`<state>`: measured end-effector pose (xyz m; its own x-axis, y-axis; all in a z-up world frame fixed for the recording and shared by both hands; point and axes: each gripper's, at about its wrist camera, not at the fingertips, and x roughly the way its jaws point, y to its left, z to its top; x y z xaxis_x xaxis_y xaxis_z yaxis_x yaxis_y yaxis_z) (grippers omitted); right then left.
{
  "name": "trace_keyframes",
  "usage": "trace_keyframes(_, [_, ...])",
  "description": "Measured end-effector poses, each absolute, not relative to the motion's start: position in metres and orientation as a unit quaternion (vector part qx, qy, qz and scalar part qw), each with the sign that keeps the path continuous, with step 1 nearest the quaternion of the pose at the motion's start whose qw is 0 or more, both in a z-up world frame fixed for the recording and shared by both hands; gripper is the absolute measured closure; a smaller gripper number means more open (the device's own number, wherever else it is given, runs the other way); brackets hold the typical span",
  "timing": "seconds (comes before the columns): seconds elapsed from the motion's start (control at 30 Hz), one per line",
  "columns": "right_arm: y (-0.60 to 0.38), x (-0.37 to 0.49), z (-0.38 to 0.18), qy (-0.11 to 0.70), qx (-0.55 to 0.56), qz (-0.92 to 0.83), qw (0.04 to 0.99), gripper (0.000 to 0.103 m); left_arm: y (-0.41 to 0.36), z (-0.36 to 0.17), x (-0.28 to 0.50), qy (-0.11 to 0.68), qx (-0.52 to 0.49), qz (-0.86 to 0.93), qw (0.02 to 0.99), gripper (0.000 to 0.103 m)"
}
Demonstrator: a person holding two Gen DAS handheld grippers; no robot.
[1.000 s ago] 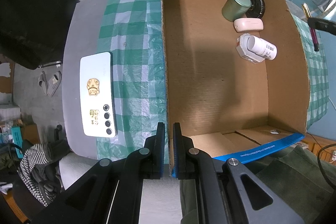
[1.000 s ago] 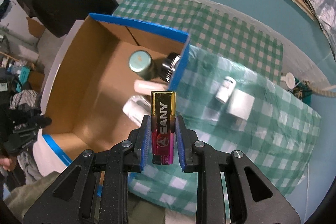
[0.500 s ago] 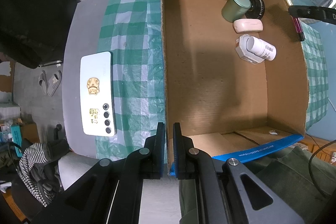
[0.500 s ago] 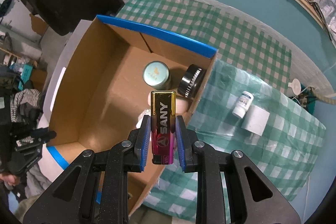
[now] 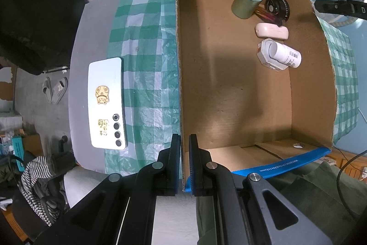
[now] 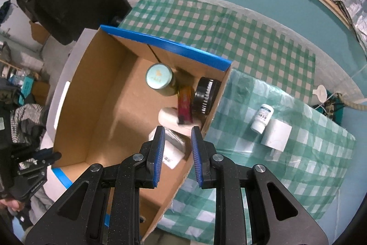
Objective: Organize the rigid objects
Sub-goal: 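Carry the gold-pink lighter into the box and release it beside the puck, then move the right gripper to the white charger block and grasp it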
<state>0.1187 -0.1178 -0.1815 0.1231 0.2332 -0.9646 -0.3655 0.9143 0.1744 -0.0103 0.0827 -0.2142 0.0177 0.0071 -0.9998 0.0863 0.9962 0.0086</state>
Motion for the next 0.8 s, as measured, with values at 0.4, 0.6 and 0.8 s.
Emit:
trace_keyframes(0.4, [-0.123,0.117,-0.16,0.613,-0.065,0.185,0.765,0.053,0.083,-0.214,-0.01,0.7,0.033,-0.028,0.713,0.096])
trace_keyframes(0.6, [-0.134,0.119,-0.158,0.613,-0.065,0.174,0.768,0.047,0.083,-0.214,-0.01,0.7,0.033,-0.028,0.713,0.096])
trace_keyframes(0.8, [-0.156,0.124,-0.164,0.622,-0.059,0.157,0.765,0.046,0.084,-0.212,-0.009,0.699,0.03,-0.024,0.714,0.096])
